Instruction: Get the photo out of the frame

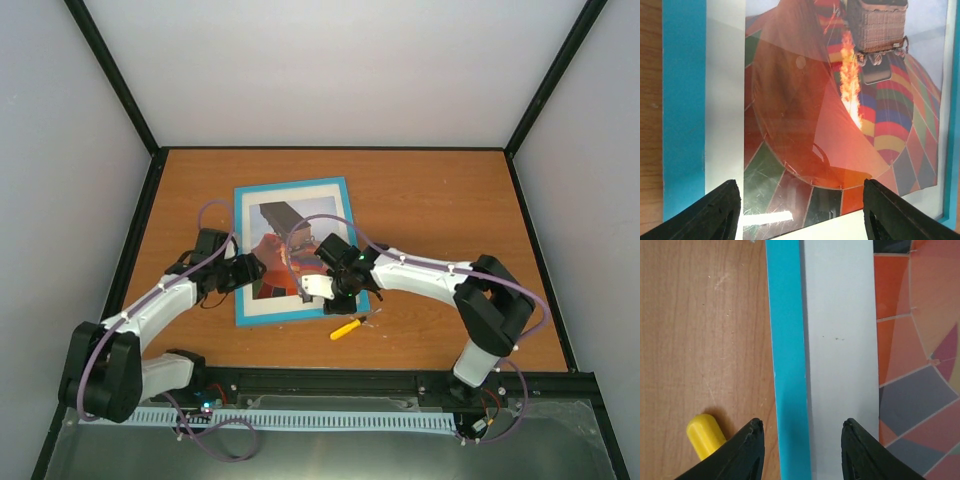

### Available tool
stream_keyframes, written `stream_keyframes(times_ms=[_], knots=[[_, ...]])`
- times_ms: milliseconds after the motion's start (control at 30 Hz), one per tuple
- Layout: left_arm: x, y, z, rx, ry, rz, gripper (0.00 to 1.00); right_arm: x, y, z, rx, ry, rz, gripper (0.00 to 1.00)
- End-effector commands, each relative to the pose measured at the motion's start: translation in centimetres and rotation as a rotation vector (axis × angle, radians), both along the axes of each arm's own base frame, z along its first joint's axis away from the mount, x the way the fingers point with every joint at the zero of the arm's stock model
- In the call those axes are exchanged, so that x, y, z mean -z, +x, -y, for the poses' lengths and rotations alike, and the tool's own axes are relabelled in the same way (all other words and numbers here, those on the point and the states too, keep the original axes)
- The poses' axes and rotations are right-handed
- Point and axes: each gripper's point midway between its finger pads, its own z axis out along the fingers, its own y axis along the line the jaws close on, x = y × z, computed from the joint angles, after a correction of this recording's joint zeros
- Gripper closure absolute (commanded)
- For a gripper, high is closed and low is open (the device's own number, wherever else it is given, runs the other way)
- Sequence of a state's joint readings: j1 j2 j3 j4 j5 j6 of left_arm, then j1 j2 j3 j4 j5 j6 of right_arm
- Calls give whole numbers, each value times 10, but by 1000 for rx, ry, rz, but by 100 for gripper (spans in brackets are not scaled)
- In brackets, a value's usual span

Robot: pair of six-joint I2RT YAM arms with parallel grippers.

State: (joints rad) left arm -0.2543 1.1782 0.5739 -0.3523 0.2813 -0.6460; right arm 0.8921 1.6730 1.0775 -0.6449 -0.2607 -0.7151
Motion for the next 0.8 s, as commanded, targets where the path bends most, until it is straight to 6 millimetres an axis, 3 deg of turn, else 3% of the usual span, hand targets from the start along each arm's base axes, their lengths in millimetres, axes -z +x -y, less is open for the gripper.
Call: stream_keyframes(times_ms=[0, 300, 633, 767], knots=[[-2, 4, 5, -7, -35, 18, 33, 12, 8, -5, -36, -52, 111, 60], [-6, 6, 9, 26, -46, 53, 34, 35, 11, 0, -41, -115, 156, 63], [-18, 12, 10, 58, -26, 96, 37, 31, -27, 5, -152, -99, 41, 64], [-19, 10, 8, 56, -21, 109, 38, 37, -23, 7, -130, -116, 59, 65]])
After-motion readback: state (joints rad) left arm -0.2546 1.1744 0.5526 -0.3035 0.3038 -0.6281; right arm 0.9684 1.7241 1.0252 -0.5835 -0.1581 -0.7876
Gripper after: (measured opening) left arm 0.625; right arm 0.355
